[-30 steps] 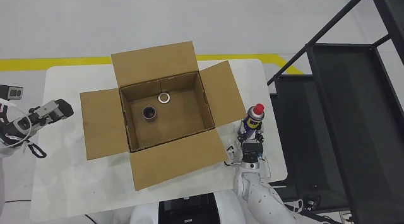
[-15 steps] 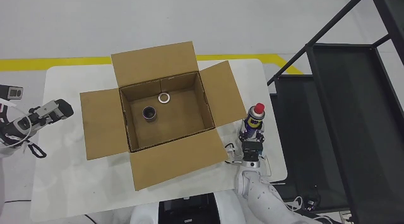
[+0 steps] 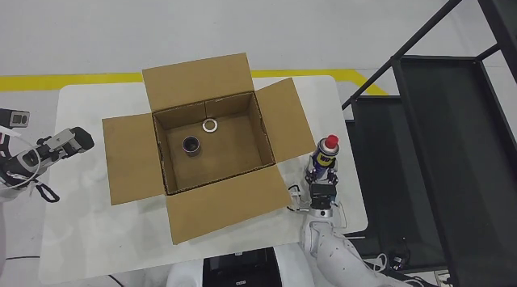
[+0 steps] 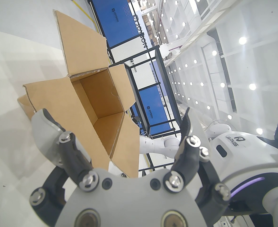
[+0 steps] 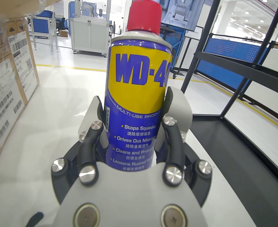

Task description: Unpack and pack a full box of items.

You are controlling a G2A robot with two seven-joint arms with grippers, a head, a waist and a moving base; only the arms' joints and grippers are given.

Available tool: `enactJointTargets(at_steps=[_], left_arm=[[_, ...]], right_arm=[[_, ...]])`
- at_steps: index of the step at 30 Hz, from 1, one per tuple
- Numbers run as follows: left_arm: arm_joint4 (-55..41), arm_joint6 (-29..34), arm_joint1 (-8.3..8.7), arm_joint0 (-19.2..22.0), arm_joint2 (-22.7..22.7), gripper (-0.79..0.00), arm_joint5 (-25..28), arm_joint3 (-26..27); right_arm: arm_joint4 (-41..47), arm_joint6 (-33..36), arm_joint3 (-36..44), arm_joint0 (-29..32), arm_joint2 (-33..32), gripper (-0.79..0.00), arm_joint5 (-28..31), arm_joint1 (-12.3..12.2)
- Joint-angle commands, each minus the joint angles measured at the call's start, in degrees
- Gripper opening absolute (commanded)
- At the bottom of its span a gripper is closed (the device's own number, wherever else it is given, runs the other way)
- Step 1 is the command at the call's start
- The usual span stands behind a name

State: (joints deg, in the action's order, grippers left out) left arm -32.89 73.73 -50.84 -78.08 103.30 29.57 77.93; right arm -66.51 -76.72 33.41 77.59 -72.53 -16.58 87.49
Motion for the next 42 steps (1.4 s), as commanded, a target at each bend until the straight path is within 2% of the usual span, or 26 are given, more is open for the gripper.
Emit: enactJointTargets(at_steps=[1,12,23,30,42], left_arm=[[0.0,0.0,0.0,0.0,0.0,0.0,0.0,0.0],[0.0,0.0,0.0,0.0,0.0,0.0,0.0,0.0],[0.0,0.0,0.0,0.0,0.0,0.0,0.0,0.0],[0.0,0.0,0.0,0.0,0.0,0.0,0.0,0.0],[0.0,0.0,0.0,0.0,0.0,0.0,0.0,0.0]], right_arm=[[-0.1,-0.2,0.1,0.2,-0.1,-0.785,0.0,0.0],[-0.7,-0.2,1.2,1.3,-0.6,-0.785,0.1,0.0],[-0.9,1.8,2.9,-0.7,-0.9,-0.785,-1.2,0.3],[-0.7,4.1,1.6,-0.8,-0.5,-0.785,-1.5,0.8],[-0.7,3.0,0.4,-0.3,-0.9,-0.785,-1.1,1.0]])
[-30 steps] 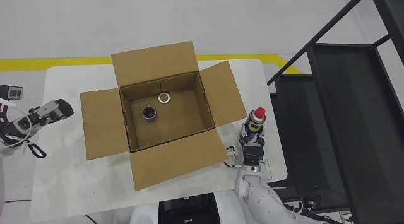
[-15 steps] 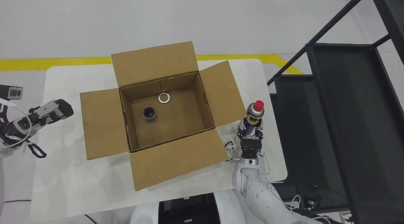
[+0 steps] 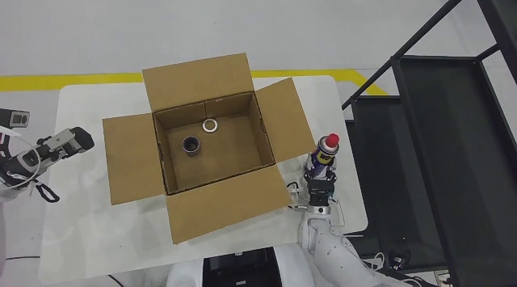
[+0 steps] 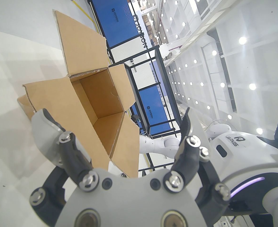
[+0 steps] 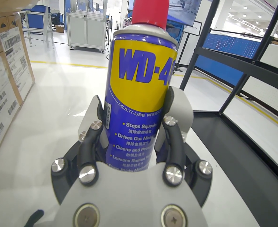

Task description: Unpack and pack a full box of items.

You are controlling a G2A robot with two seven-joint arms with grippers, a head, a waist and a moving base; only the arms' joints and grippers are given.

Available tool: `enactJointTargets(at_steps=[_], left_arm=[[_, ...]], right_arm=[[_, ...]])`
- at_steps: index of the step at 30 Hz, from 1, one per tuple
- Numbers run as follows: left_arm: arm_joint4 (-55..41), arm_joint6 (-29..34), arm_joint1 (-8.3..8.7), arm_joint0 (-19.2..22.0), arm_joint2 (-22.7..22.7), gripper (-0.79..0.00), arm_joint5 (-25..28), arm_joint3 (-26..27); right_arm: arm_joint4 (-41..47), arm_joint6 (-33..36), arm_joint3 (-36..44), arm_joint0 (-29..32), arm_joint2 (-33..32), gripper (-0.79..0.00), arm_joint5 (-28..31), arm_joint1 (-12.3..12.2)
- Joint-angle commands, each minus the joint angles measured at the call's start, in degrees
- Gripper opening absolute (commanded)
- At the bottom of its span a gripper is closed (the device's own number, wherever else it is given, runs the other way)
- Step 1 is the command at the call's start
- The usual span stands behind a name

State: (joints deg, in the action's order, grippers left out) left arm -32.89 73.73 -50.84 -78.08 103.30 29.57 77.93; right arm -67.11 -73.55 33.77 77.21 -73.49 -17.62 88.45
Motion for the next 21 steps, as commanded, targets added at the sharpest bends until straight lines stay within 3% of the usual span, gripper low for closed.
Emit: enactJointTargets(at_steps=[1,18,19,20,21], left_arm=[[0.0,0.0,0.0,0.0,0.0,0.0,0.0,0.0],[0.0,0.0,0.0,0.0,0.0,0.0,0.0,0.0],[0.0,0.0,0.0,0.0,0.0,0.0,0.0,0.0],[0.0,0.0,0.0,0.0,0.0,0.0,0.0,0.0],[0.0,0.0,0.0,0.0,0.0,0.0,0.0,0.0]], right_arm=[[-0.1,-0.2,0.0,0.1,0.0,-0.785,0.0,0.0],[-0.2,-1.6,1.1,1.7,-0.3,-0.773,-0.7,0.4],[-0.3,-1.6,1.1,1.7,-0.3,-0.631,-0.7,0.4],[-0.2,-1.6,1.2,1.8,-0.4,-0.148,-0.7,0.4],[-0.2,-1.5,1.2,1.8,-0.4,-0.114,-0.7,0.4]])
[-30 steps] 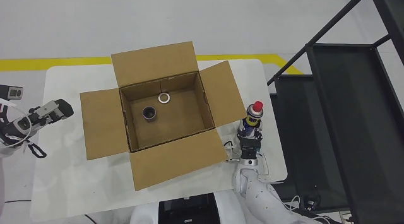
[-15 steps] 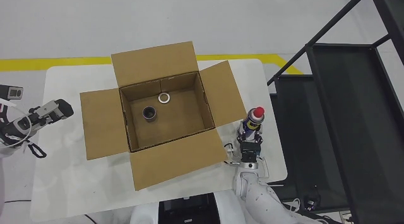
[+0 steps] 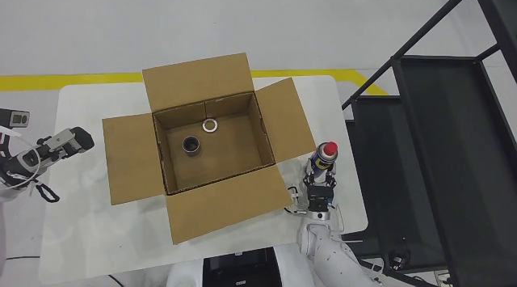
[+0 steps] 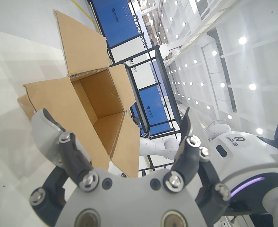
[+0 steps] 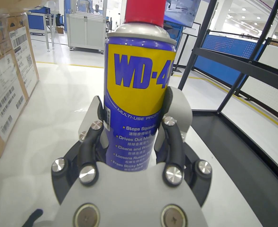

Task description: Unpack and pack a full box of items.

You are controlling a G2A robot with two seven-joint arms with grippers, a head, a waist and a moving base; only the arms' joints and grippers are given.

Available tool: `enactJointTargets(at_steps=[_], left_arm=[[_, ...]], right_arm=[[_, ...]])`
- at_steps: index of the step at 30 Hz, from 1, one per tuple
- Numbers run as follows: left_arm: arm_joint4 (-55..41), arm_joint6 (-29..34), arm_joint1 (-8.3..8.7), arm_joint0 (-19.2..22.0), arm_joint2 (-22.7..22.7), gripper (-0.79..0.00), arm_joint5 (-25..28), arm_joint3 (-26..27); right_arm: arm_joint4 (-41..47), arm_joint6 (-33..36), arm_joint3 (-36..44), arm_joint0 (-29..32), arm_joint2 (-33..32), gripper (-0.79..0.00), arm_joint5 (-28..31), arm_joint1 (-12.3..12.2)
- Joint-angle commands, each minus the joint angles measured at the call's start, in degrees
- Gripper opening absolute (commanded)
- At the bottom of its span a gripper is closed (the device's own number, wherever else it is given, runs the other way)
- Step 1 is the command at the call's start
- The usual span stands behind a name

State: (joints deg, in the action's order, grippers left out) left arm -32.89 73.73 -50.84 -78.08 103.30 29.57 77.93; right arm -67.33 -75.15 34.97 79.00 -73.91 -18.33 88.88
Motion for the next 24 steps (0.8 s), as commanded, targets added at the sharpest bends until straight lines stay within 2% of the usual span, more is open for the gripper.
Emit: enactJointTargets(at_steps=[1,3,6,11,18,24], left_arm=[[0.0,0.0,0.0,0.0,0.0,0.0,0.0,0.0],[0.0,0.0,0.0,0.0,0.0,0.0,0.0,0.0],[0.0,0.0,0.0,0.0,0.0,0.0,0.0,0.0],[0.0,0.0,0.0,0.0,0.0,0.0,0.0,0.0],[0.0,0.0,0.0,0.0,0.0,0.0,0.0,0.0],[0.0,0.0,0.0,0.0,0.0,0.0,0.0,0.0]], right_arm=[[0.0,0.1,0.1,0.0,-0.1,-0.166,0.0,0.0],[0.0,0.2,0.1,0.1,-0.2,-0.182,0.0,0.0],[0.1,0.3,0.0,0.3,-0.2,-0.142,0.0,0.1],[0.5,0.3,0.0,0.5,-0.3,0.0,0.4,0.3],[0.6,-1.0,2.3,1.5,-0.8,0.0,1.0,0.3],[-0.5,-1.5,7.5,4.7,-1.2,0.0,1.2,0.0]])
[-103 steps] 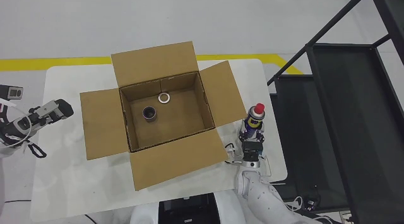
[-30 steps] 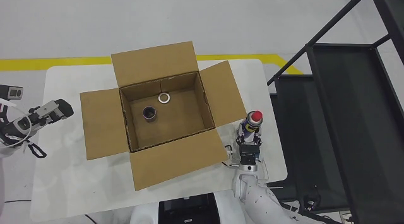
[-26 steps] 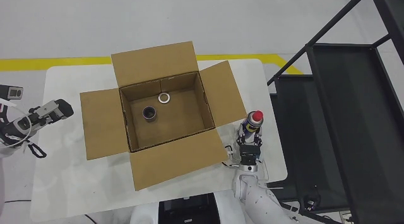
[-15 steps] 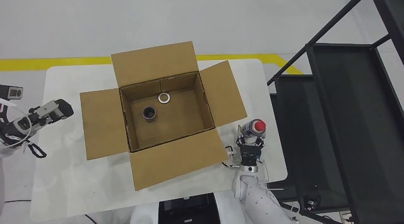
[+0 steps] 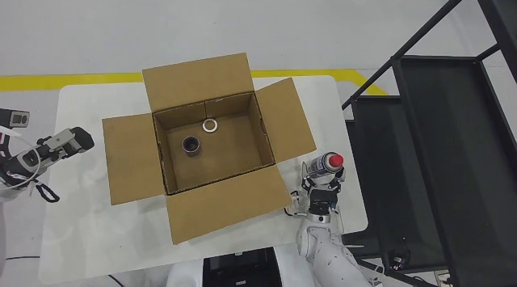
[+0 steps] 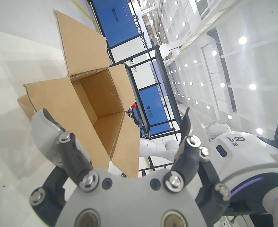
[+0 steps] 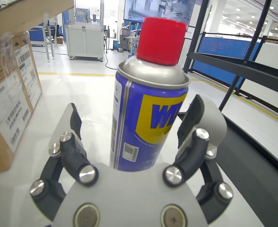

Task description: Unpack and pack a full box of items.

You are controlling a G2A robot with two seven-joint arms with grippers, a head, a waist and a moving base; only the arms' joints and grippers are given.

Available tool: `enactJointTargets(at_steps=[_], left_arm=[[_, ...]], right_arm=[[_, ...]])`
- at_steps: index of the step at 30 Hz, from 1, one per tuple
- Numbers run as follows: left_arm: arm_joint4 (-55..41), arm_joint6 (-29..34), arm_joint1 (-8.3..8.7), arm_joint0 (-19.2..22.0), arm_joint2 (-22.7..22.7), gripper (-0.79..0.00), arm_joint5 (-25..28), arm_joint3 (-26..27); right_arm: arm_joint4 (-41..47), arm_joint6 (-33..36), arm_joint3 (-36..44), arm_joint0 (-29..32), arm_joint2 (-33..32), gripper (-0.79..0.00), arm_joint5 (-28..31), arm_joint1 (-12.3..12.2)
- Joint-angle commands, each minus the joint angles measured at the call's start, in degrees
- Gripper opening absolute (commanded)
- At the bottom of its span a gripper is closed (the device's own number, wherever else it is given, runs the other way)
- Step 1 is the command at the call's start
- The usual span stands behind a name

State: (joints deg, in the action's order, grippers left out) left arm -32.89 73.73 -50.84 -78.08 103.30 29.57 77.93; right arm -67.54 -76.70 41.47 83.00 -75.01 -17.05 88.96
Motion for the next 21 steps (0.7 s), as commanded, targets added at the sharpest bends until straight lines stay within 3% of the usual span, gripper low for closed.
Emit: enactJointTargets(at_steps=[1,10,21], left_arm=[[0.0,0.0,0.0,0.0,0.0,0.0,0.0,0.0],[0.0,0.0,0.0,0.0,0.0,0.0,0.0,0.0],[0.0,0.0,0.0,0.0,0.0,0.0,0.0,0.0]], right_arm=[[-0.8,0.1,2.2,1.6,-0.2,0.0,-0.2,-0.2],[-8.3,6.9,19.0,14.8,-1.5,0.0,1.7,-2.1],[-18.9,20.8,43.4,33.2,-7.0,0.0,18.9,-5.9]])
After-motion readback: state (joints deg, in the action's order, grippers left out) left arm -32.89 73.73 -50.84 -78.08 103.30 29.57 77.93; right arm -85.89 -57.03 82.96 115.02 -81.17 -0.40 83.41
